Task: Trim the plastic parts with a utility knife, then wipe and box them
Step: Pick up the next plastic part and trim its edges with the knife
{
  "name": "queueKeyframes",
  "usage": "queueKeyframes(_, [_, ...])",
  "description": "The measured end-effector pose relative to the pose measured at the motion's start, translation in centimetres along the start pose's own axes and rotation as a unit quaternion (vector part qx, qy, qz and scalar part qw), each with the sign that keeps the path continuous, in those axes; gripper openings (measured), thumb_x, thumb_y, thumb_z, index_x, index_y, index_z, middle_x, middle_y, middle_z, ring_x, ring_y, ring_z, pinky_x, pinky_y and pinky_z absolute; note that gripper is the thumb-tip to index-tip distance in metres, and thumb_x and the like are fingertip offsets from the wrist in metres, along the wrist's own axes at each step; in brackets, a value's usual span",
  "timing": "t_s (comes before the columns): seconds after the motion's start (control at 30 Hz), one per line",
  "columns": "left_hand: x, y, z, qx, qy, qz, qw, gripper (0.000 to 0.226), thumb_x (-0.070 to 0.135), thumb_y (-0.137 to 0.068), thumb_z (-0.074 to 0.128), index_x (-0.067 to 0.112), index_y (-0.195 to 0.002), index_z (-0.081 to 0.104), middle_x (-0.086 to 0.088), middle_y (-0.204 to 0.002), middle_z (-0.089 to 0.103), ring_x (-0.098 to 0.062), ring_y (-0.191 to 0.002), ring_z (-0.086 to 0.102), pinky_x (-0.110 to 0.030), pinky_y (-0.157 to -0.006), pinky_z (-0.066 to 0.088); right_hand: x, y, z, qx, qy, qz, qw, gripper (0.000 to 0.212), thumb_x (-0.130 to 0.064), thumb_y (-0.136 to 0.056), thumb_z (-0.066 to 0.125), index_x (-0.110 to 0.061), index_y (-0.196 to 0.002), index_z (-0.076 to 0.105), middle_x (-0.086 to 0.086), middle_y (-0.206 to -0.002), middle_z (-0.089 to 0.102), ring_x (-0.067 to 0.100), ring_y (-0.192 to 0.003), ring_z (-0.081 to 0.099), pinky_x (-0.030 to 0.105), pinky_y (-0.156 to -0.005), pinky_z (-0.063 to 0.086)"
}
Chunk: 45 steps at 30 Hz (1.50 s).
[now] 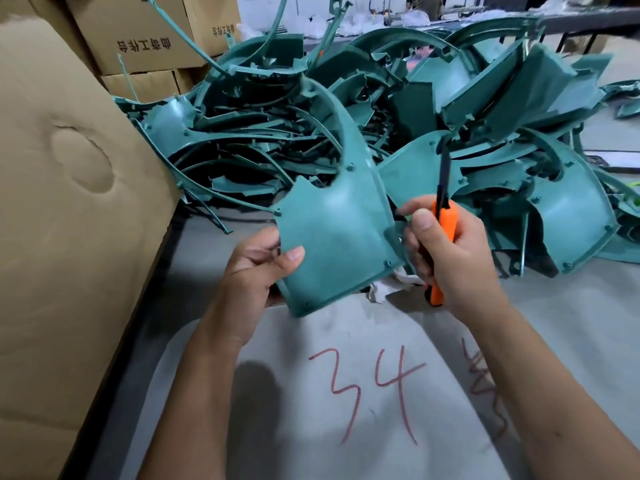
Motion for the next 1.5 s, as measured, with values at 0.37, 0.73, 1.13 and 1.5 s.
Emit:
queueKeyframes(0.37, [-1.7,-1.5,2.5,0.131,0.193,-0.016,0.972,0.045,0.053,-0.092,0.06,0.017,-0.117,0.069,-0.012,-0.108,0.071,-0.022,-0.082,0.061,-0.033,-0.057,0.043,0.3,0.7,2.6,0.081,-0.065,0.044,0.994,0.025,-0.014,-0.097,0.071,-0.026,-0.079,0.058,-0.003,-0.054,0.044,0.012,-0.043,0.039,0.021,-0.045,0.035])
queueKeyframes(0.73, [-1.9,-1.6,3.9,0.181,0.129,-0.004,0.975,0.019,0.012,-0.091,0.068,0.011,-0.11,0.07,-0.006,-0.099,0.078,-0.022,-0.082,0.075,-0.03,-0.061,0.059,0.2,1.3,3.6,0.064,0.059,-0.004,0.996,0.032,-0.031,-0.1,0.069,-0.01,-0.081,0.054,0.015,-0.059,0.05,0.019,-0.047,0.049,0.036,-0.046,0.047])
queueKeyframes(1.13, [-0.8,-1.6,2.1,0.214,0.263,-0.039,0.94,0.008,0.005,-0.098,0.059,0.008,-0.093,0.065,-0.003,-0.076,0.072,-0.009,-0.056,0.064,-0.018,-0.045,0.047,-0.4,2.3,5.2,-0.046,0.448,-0.21,0.868,0.05,-0.066,-0.097,0.045,-0.018,-0.081,0.048,-0.015,-0.063,0.026,0.025,-0.053,0.036,0.032,-0.049,0.028])
queueKeyframes(1.5, [-0.5,-1.5,2.0,0.234,0.256,-0.06,0.936,0.01,0.003,-0.097,0.06,0.008,-0.09,0.066,-0.003,-0.074,0.072,-0.008,-0.054,0.062,-0.018,-0.044,0.047,-0.6,2.1,5.0,-0.025,0.482,-0.213,0.85,0.058,-0.071,-0.093,0.047,-0.015,-0.079,0.049,-0.01,-0.065,0.037,0.021,-0.059,0.032,0.031,-0.053,0.023])
Point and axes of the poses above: each hand's wrist, its own y-axis away from the middle knuckle, its own z-axis out of the palm, x = y × z, the point moved 2 cm from there along -y, towards the middle knuckle
